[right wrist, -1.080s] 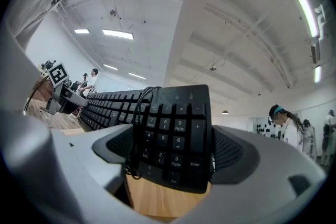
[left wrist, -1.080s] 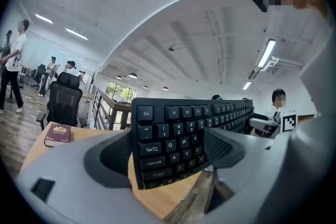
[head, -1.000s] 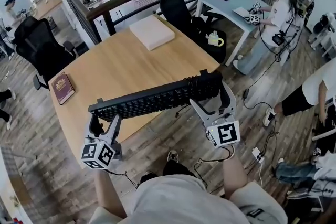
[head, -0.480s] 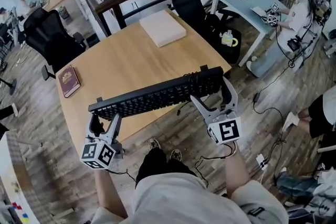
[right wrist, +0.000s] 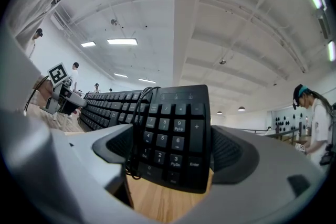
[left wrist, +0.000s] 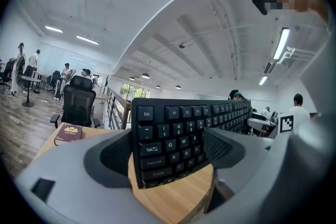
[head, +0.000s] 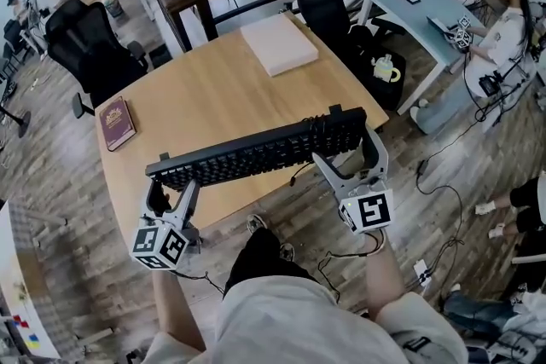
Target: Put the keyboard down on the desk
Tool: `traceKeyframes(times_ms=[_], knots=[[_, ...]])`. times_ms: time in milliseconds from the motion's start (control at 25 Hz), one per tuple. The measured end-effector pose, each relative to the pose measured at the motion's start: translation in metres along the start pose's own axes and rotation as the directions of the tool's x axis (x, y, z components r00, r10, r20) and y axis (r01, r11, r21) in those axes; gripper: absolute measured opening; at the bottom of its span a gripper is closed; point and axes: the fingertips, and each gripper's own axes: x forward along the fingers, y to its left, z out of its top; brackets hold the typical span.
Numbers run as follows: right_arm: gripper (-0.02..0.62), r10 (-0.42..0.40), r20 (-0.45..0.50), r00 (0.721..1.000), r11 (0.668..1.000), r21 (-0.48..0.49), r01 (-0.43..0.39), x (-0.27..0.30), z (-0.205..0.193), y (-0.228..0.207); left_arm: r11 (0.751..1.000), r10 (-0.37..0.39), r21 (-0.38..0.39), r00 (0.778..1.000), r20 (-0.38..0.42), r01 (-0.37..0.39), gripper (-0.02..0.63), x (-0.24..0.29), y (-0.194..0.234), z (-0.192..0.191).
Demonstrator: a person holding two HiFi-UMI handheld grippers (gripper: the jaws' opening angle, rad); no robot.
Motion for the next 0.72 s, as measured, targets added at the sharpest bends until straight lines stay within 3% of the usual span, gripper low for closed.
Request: traceKeyframes(times_ms=[720], knots=[[0.456,0.004,-0.025,1.000,1.000,-0.018,-0.004,0.131,-0.014,-0.025,0.999,-0.015,-0.038,1.000,0.004,0.015,0.426,0.112,0.067,0.033]])
